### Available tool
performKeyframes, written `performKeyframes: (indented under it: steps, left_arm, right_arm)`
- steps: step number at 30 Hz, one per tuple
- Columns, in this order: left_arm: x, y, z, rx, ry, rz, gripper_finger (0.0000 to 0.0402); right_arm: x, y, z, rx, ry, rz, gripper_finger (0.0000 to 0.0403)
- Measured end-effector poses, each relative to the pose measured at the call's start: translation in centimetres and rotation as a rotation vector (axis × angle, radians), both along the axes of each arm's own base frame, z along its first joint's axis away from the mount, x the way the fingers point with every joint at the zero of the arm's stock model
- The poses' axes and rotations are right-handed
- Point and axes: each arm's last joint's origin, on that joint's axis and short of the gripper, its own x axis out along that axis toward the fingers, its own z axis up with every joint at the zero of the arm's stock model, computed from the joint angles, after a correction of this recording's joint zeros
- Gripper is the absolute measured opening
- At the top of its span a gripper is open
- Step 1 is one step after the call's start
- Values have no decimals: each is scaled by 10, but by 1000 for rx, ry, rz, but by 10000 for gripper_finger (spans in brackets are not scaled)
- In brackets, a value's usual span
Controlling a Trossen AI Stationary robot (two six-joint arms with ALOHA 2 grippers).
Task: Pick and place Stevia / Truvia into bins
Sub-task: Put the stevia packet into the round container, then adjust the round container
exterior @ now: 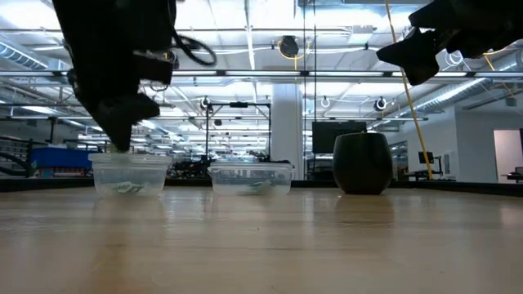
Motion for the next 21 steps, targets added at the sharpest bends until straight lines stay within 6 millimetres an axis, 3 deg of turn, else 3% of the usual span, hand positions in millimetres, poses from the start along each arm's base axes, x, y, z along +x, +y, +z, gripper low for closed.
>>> performKeyframes:
  steps: [6, 15, 21]
  left_arm:
    - [2, 0, -10, -29, -40, -30, 91]
    - [10, -15, 3, -19, -100, -99, 176]
    - [1, -50, 5, -172, -71, -189, 206]
  right_arm:
    - [0, 0, 2, 0, -20, 7, 258]
    - [7, 3, 0, -49, -61, 19, 258]
    - [17, 2, -12, -64, -35, -3, 258]
